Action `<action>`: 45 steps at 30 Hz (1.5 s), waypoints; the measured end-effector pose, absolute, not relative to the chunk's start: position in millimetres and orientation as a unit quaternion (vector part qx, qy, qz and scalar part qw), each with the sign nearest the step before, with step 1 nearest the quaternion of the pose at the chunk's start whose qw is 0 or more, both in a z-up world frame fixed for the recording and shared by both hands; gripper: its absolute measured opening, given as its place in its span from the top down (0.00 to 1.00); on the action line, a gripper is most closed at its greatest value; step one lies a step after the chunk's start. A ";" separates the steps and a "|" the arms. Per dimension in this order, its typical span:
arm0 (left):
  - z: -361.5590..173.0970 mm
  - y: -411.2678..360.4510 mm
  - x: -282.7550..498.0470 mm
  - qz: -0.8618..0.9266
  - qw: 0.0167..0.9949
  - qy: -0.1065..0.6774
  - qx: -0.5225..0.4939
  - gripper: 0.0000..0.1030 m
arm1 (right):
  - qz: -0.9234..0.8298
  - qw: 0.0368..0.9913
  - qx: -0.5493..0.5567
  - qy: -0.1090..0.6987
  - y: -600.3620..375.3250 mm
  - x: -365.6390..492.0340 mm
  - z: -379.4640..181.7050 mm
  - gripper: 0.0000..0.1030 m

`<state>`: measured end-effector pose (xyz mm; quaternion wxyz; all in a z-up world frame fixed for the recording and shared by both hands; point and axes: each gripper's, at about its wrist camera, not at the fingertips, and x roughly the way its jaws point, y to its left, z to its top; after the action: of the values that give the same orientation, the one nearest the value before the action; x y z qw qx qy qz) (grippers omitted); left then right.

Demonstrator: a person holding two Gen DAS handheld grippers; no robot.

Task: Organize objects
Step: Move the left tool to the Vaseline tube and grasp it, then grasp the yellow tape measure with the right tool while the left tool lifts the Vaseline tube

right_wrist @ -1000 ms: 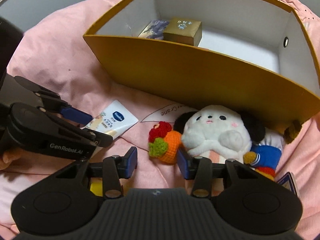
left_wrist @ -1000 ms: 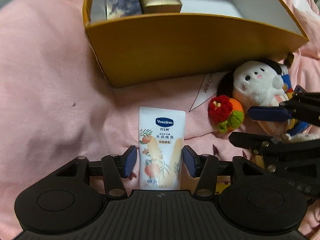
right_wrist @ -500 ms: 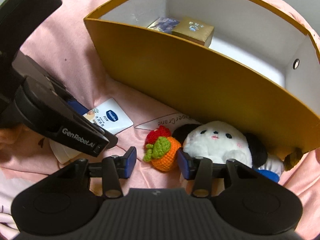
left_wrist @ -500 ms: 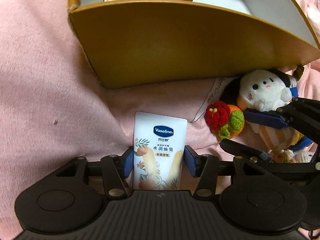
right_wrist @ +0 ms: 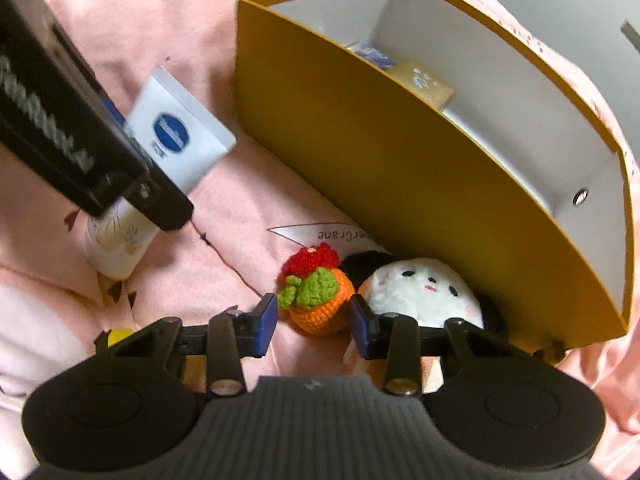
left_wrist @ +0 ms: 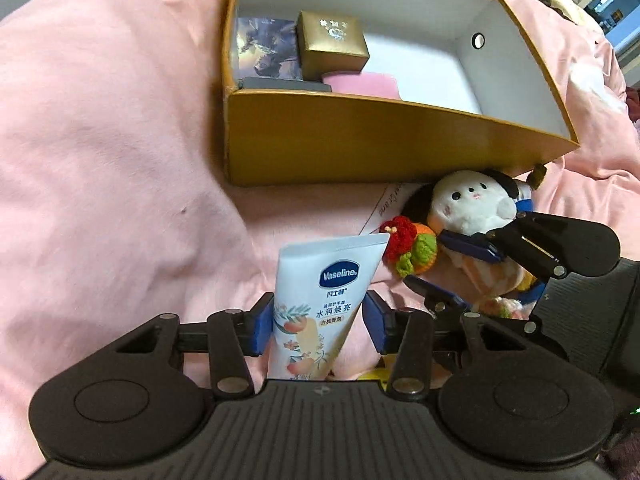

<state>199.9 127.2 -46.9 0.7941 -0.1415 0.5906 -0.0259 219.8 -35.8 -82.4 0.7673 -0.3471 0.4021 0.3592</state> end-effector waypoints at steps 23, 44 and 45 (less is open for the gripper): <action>-30.2 124.4 161.0 0.019 0.801 0.589 -0.103 0.79 | 0.472 0.704 -0.197 0.492 -73.6 213.2 -61.0 0.56; -22.9 125.7 152.9 0.030 0.818 0.563 -0.110 0.82 | 0.438 0.628 -0.056 0.641 -67.0 233.2 -108.8 0.46; -23.0 125.7 152.9 0.030 0.818 0.564 -0.110 0.82 | 0.433 0.629 -0.066 0.643 -63.7 231.9 -110.7 0.45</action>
<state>152.9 125.7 -23.0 0.8181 -0.1101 0.5637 0.0299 231.9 -63.7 -110.7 0.6286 -0.0655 0.6425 0.4332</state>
